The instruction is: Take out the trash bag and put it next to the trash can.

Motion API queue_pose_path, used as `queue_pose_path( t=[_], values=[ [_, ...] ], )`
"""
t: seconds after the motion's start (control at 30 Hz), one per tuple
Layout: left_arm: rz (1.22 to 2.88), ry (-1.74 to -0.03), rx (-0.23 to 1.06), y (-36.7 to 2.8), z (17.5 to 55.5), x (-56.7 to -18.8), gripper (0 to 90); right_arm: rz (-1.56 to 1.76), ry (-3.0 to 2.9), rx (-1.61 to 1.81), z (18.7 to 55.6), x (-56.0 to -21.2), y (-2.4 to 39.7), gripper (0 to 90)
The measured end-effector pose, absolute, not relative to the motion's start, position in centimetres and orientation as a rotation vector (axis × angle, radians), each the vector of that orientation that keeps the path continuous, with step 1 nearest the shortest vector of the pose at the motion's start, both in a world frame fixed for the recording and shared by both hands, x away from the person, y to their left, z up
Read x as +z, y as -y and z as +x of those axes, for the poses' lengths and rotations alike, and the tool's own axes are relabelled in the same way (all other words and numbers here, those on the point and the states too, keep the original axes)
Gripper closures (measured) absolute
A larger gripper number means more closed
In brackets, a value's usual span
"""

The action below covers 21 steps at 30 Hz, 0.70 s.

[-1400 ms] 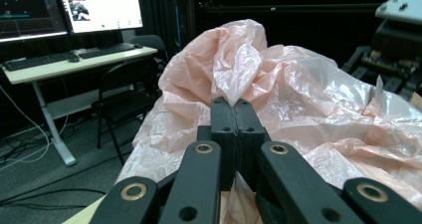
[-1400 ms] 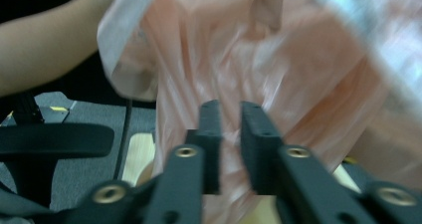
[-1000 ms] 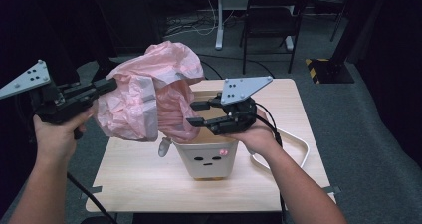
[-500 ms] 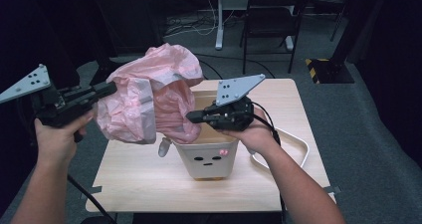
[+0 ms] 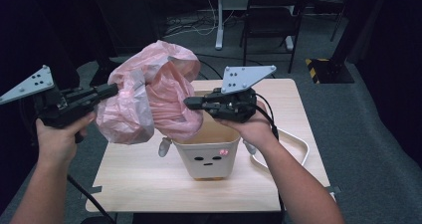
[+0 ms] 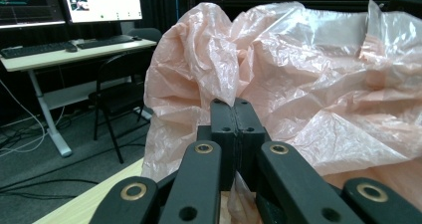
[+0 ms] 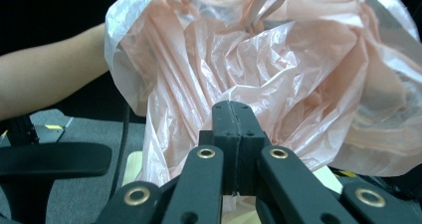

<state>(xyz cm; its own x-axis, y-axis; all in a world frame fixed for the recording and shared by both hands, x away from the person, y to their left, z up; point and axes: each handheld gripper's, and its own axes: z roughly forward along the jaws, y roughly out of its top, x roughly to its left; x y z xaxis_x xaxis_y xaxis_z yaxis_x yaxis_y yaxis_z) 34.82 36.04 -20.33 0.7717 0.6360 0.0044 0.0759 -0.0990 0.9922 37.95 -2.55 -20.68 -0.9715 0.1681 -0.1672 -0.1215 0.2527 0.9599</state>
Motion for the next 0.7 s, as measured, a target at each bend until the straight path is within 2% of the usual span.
queue_pose_path(
  t=[0.7],
  values=[
    [1.576,-0.598,0.581,-38.3,33.3,-18.5,89.7,-0.024,-2.272,1.806,38.0,-18.7,0.3,90.0]
  ],
)
